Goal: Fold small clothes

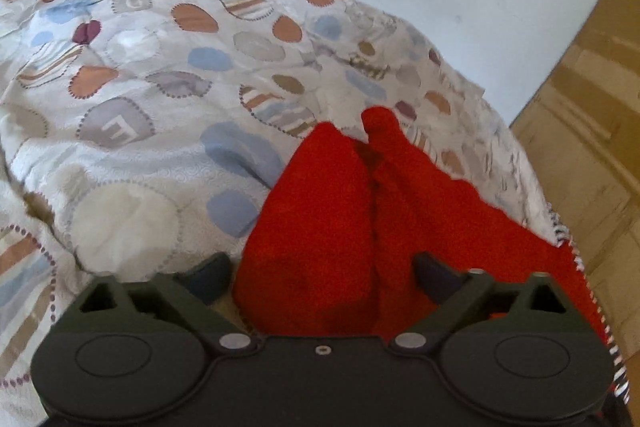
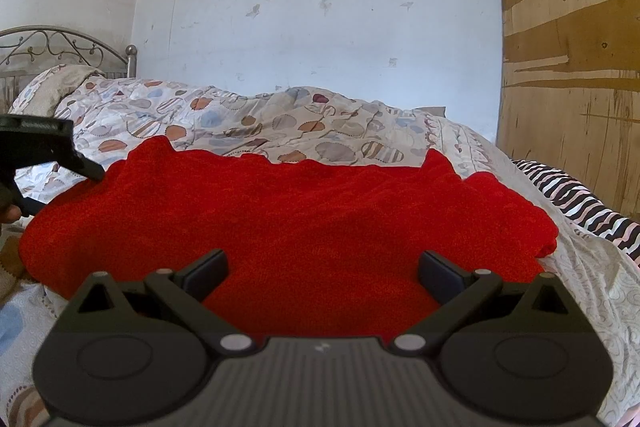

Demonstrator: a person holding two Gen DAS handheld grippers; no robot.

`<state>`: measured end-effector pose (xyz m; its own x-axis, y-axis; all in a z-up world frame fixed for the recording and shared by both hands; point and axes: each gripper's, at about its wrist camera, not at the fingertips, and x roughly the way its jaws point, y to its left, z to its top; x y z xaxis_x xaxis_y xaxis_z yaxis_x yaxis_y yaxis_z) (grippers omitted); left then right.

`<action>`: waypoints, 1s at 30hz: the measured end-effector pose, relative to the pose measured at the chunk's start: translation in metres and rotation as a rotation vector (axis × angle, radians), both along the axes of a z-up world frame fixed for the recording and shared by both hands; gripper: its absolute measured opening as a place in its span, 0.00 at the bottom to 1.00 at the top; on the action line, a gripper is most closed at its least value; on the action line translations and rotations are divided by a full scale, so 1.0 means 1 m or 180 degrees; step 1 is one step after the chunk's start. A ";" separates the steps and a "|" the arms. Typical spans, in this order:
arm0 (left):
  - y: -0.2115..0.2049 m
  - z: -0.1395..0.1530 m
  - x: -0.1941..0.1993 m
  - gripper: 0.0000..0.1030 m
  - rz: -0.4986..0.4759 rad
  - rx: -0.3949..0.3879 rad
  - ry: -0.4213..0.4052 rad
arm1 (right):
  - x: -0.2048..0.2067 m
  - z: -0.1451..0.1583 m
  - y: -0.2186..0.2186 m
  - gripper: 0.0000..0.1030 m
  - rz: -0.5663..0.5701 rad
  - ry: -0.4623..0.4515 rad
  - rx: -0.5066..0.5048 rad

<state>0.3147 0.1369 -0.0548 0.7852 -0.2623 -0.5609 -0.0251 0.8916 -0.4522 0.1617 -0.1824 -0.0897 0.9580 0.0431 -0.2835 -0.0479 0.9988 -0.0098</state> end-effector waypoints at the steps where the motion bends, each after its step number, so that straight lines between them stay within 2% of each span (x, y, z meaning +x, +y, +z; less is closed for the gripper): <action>1: -0.002 0.000 0.000 0.85 -0.0018 0.0058 0.0036 | 0.000 0.000 0.000 0.99 0.0000 0.0000 0.0000; 4: -0.006 0.004 -0.003 0.77 -0.0041 0.0168 0.0004 | 0.001 -0.001 0.000 0.99 -0.0002 -0.0007 -0.0003; 7: -0.008 0.008 -0.005 0.66 -0.0052 0.0225 -0.0012 | 0.001 -0.001 0.000 0.99 -0.0004 -0.0010 -0.0004; 9: -0.008 0.010 -0.005 0.48 -0.0065 0.0183 -0.0005 | 0.001 -0.001 0.000 0.99 -0.0005 -0.0012 -0.0005; 12: -0.011 0.017 -0.005 0.32 -0.0090 0.0176 -0.0010 | 0.001 -0.001 0.000 0.99 -0.0005 -0.0013 -0.0004; 21: -0.015 0.025 -0.008 0.22 0.0089 0.0180 0.0023 | 0.001 -0.002 0.000 0.99 -0.0005 -0.0013 -0.0003; 25: -0.022 0.031 -0.009 0.21 0.0106 0.0322 0.0032 | 0.001 -0.001 0.000 0.99 -0.0006 -0.0013 -0.0003; 30: -0.024 0.034 -0.009 0.21 0.0133 0.0351 0.0062 | 0.001 -0.002 0.000 0.99 -0.0008 -0.0014 -0.0003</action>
<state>0.3059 0.1126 -0.0213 0.7829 -0.1654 -0.5997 -0.0712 0.9338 -0.3506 0.1625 -0.1820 -0.0913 0.9593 0.0404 -0.2793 -0.0453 0.9989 -0.0108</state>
